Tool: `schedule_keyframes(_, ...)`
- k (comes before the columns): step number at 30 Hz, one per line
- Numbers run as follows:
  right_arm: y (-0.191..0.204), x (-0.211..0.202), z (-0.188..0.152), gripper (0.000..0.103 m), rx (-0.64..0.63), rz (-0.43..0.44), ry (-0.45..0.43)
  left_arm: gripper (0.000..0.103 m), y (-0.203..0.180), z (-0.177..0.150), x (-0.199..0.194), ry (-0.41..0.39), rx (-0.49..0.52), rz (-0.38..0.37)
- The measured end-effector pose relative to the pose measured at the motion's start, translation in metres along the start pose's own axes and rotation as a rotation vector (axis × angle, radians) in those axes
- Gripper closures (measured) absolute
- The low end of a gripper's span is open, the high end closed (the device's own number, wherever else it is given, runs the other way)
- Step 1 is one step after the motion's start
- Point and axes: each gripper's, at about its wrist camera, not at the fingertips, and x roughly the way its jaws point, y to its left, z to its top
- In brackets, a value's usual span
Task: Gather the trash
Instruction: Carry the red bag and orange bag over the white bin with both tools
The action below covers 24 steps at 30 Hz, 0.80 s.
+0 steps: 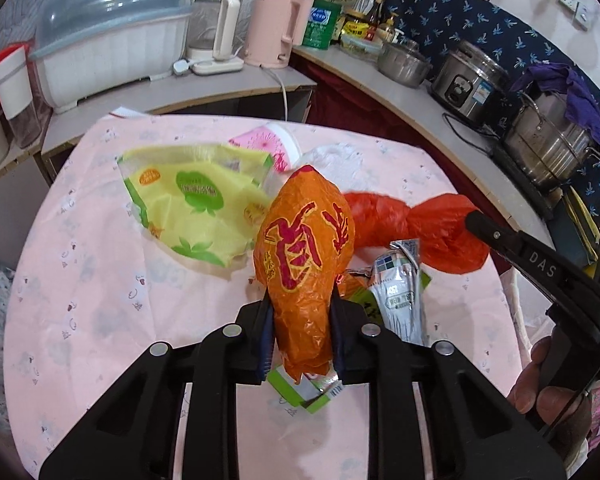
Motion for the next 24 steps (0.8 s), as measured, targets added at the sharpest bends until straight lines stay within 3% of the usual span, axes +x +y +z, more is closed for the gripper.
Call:
schedule_keyframes(13, -0.035, -0.089, -0.001, 0.098, 0.043, -0.023, -0.122, 0.081, -0.059, -0.007, -0.057, -0.084, 0.090, -0.045)
schedule_keyframes(24, -0.092, -0.150, -0.009, 0.099, 0.116, -0.072, -0.193, 0.081, -0.134, -0.027, -0.072, -0.091, 0.205, -0.095)
